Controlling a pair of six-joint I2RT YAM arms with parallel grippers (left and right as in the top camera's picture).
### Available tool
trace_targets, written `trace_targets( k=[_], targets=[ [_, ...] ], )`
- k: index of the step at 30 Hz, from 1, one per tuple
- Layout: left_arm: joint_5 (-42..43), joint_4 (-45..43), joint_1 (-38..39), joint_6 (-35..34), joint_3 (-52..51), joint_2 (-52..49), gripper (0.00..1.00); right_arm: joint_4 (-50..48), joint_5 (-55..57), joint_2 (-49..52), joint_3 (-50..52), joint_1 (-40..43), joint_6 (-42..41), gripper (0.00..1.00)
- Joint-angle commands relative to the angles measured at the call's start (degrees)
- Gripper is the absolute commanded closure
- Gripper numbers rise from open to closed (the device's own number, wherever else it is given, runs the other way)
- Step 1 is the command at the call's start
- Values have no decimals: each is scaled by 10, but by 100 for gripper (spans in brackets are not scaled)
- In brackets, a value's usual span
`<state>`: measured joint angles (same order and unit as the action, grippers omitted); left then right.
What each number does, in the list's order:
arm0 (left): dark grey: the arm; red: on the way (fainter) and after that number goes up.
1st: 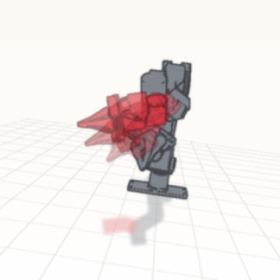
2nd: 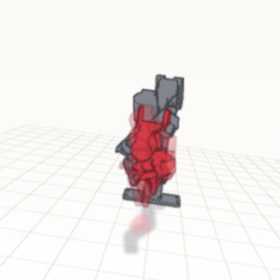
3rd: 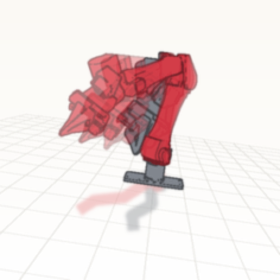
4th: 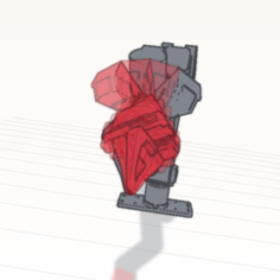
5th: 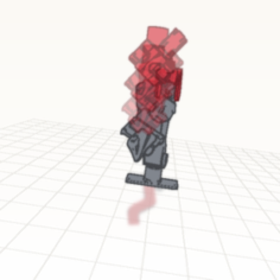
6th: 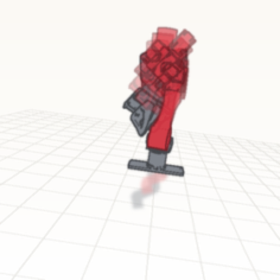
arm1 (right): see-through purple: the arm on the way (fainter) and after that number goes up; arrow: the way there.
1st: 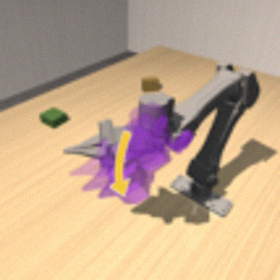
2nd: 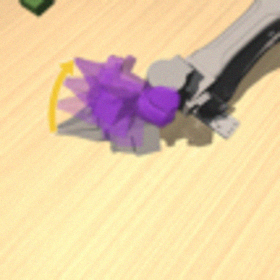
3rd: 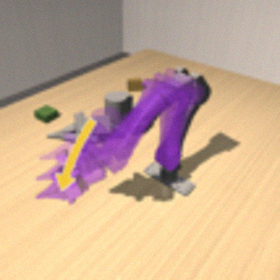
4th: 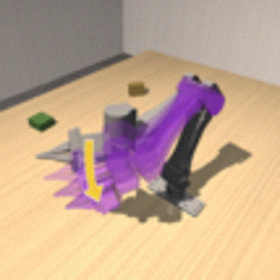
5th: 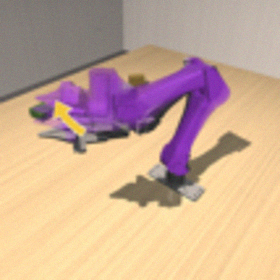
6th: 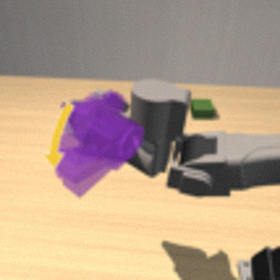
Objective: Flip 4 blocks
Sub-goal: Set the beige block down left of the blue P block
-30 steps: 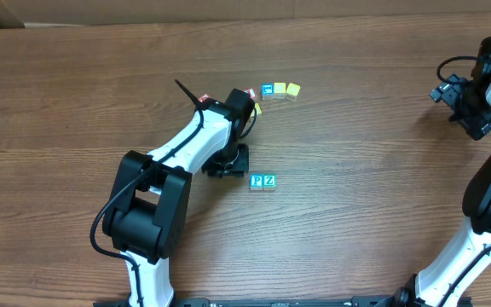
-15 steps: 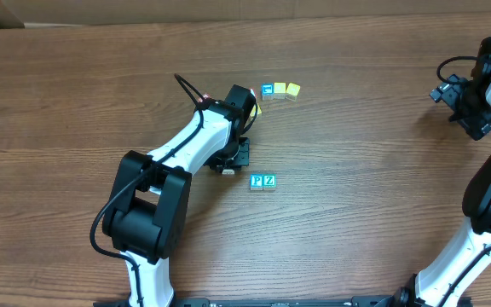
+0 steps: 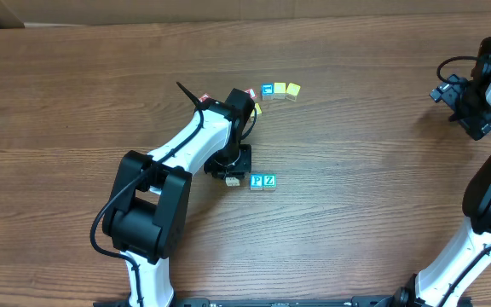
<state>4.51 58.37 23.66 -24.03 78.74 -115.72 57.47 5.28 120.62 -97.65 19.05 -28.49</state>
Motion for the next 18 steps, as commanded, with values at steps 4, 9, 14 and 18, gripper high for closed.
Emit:
trace_targets(
  k=[4,9,14,18],
  targets=[
    [10,4,5,-2,-2,-5,72,-3,0,-5,-10,-1,0,0],
    [9,-6,2,-2,0,-5,65,-3,0,-5,-10,-1,0,0],
    [-7,8,-1,0,24,-5,64,-3,0,-5,-10,-1,0,0],
    [-54,58,-11,-5,93,-5,65,-3,0,-5,-10,-1,0,0]
  ],
)
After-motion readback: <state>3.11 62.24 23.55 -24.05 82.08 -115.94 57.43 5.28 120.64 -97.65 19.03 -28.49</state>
